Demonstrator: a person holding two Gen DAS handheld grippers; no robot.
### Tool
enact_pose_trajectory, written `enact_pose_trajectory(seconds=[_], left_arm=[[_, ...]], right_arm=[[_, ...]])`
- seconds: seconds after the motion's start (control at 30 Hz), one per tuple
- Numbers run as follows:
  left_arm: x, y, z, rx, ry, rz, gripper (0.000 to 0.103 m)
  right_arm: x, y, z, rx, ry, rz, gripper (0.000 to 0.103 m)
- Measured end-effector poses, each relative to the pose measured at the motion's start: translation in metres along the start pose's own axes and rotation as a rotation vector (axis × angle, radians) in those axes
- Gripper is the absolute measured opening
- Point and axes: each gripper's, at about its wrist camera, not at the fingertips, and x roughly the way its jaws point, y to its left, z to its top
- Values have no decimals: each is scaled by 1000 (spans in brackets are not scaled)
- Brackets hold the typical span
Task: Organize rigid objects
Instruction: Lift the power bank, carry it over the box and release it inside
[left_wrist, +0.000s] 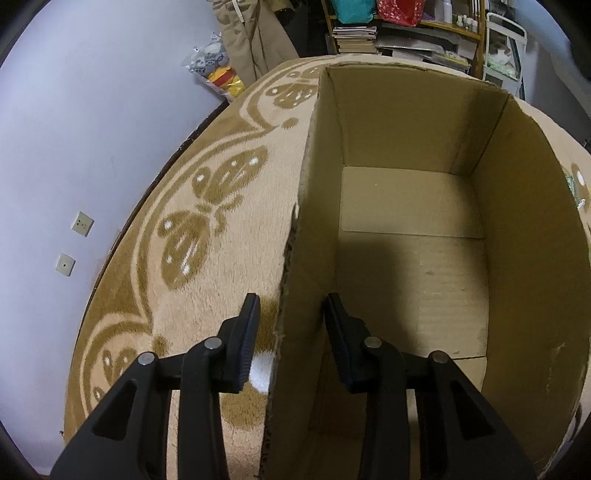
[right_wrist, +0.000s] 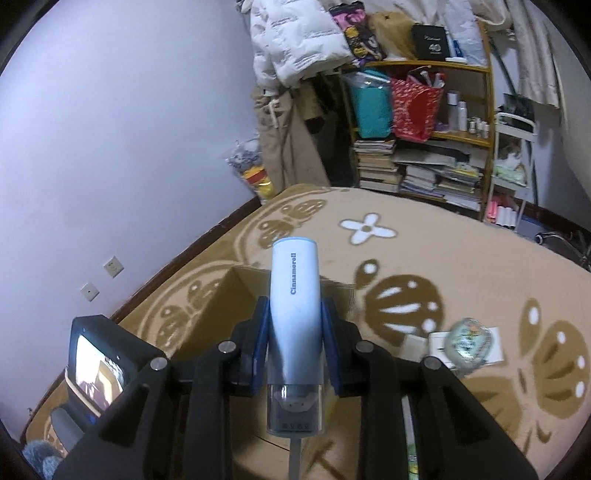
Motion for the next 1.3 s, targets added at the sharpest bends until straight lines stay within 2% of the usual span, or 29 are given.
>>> enact_pose_trajectory(seconds=[0.2, 0.4, 0.47, 0.57, 0.87, 1.03, 1.07, 1.1, 1.13, 1.17, 1.2, 1.3], left_arm=[[0, -1, 0, -1, -5, -2, 30], [0, -1, 0, -2, -5, -3, 30], [0, -2, 0, 2, -6, -8, 26], [0, -1, 0, -7, -3, -36, 22], [2, -2, 0, 3, -4, -26, 22], [1, -3, 1, 1, -2, -26, 22], [1, -3, 1, -1, -2, -30, 21], [2, -4, 1, -5, 5, -36, 19], [1, -6, 1, 3, 2, -28, 19], [1, -7, 1, 10, 1, -24, 19], [1, -7, 1, 10, 1, -24, 19], [2, -7, 2, 6, 3, -26, 19]], right_arm=[[25, 4, -8, 31, 61, 20, 29], [49, -3, -25, 75, 140, 2, 29], [52, -4, -30, 77, 150, -4, 29], [51, -1, -33, 46, 136, -24, 29], [46, -2, -34, 35, 155, 2, 29], [27, -3, -26, 33, 92, 19, 31], [23, -3, -24, 31, 85, 16, 36], [18, -5, -20, 26, 71, 7, 49], [13, -6, -18, 22, 58, -3, 57], [7, -8, -16, 17, 41, -18, 72], [1, -12, -15, 12, 20, -39, 81], [-8, -25, -13, -7, 5, -102, 87]])
